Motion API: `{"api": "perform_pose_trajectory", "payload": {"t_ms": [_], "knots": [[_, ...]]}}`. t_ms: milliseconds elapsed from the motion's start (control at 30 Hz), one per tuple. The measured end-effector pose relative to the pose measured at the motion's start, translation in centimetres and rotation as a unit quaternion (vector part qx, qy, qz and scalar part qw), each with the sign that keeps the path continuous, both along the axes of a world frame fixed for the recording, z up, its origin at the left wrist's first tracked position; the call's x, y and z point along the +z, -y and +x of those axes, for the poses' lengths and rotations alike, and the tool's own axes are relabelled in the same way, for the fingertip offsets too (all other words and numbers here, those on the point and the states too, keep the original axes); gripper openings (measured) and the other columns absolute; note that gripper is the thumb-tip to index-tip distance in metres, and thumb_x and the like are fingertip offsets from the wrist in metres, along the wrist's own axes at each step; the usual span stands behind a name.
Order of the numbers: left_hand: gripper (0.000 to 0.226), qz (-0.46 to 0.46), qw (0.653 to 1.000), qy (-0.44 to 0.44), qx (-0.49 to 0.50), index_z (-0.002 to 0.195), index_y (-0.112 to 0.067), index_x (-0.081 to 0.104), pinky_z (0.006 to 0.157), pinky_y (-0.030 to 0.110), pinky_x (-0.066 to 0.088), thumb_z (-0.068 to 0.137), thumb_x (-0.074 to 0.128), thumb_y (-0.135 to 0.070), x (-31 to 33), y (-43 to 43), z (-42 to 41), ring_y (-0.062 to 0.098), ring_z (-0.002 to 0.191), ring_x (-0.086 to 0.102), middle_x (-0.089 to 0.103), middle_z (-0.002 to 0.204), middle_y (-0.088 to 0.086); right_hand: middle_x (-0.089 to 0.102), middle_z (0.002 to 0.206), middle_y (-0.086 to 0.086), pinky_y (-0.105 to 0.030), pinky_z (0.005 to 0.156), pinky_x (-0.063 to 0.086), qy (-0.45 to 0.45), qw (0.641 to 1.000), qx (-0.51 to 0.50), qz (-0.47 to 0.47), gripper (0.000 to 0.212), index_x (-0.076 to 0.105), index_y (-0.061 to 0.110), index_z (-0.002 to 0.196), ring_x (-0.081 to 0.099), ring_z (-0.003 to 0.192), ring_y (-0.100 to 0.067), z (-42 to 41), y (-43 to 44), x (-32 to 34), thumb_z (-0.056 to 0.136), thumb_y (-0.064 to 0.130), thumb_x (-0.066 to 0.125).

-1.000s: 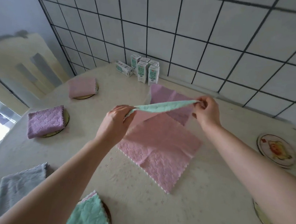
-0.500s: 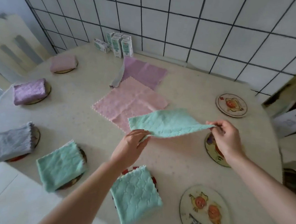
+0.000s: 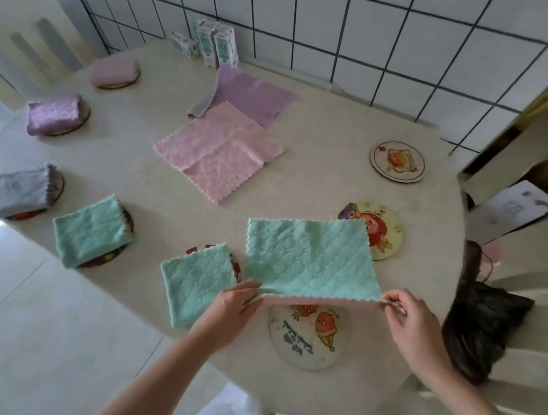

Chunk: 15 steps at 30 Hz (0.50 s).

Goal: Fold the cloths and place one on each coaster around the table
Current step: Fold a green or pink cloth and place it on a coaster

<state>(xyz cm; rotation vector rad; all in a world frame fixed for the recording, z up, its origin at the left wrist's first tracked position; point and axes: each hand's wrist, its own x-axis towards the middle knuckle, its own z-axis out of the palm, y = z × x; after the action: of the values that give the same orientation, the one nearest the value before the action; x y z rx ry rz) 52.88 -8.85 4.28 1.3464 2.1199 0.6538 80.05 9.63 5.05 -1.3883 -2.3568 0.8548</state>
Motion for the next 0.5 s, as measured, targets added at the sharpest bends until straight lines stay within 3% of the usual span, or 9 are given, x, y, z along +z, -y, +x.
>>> {"api": "perform_pose_trajectory", "payload": {"t_ms": [133, 233, 300, 367, 500], "knots": [[0.029, -0.016, 0.999, 0.016, 0.032, 0.116, -0.012, 0.067, 0.098, 0.011, 0.037, 0.091, 0.06, -0.024, -0.2, 0.6, 0.6, 0.01, 0.111, 0.06, 0.064, 0.123, 0.0, 0.066, 0.08, 0.005, -0.008, 0.06, 0.043, -0.027, 0.999, -0.011, -0.043, 0.018, 0.059, 0.025, 0.082, 0.062, 0.073, -0.006, 0.9, 0.8, -0.3, 0.083, 0.01, 0.069], [0.021, -0.038, 0.993, 0.046, 0.1, 0.105, -0.015, 0.071, 0.072, 0.002, 0.041, 0.088, 0.065, -0.025, -0.1, -0.2, -0.1, 0.006, 0.085, 0.063, 0.071, 0.098, -0.004, 0.066, 0.075, 0.01, -0.012, 0.054, 0.041, -0.049, 0.995, -0.062, -0.06, 0.009, 0.062, 0.018, 0.079, 0.061, 0.069, -0.004, -0.1, -0.3, 0.0, 0.083, 0.017, 0.07], [0.011, -0.051, 0.986, 0.068, 0.141, 0.092, -0.019, 0.072, 0.059, 0.011, 0.043, 0.088, 0.065, -0.026, 0.0, -1.2, -0.7, 0.012, 0.072, 0.063, 0.069, 0.078, -0.004, 0.064, 0.069, 0.009, -0.021, 0.049, 0.038, -0.042, 0.993, -0.093, -0.055, 0.013, 0.061, 0.016, 0.076, 0.059, 0.063, -0.007, -1.3, -1.5, 0.3, 0.082, 0.024, 0.07], [0.011, -0.054, 0.977, 0.108, 0.174, 0.078, -0.021, 0.068, 0.059, 0.028, 0.052, 0.088, 0.065, -0.024, -0.1, -2.5, -1.6, 0.018, 0.065, 0.067, 0.067, 0.07, 0.0, 0.063, 0.065, 0.006, -0.025, 0.048, 0.037, -0.043, 0.99, -0.115, -0.061, 0.017, 0.061, 0.015, 0.074, 0.057, 0.061, -0.011, -2.6, -3.0, 0.5, 0.082, 0.028, 0.07], [0.012, -0.052, 0.936, 0.22, 0.269, 0.076, -0.016, 0.064, 0.063, 0.044, 0.059, 0.087, 0.065, -0.011, -0.6, -5.3, -3.1, 0.023, 0.064, 0.069, 0.066, 0.08, 0.011, 0.067, 0.075, 0.001, -0.029, 0.06, 0.045, -0.06, 0.983, -0.138, -0.104, 0.014, 0.064, 0.014, 0.08, 0.061, 0.072, -0.018, -5.5, -6.6, 0.3, 0.083, 0.026, 0.069]]}}
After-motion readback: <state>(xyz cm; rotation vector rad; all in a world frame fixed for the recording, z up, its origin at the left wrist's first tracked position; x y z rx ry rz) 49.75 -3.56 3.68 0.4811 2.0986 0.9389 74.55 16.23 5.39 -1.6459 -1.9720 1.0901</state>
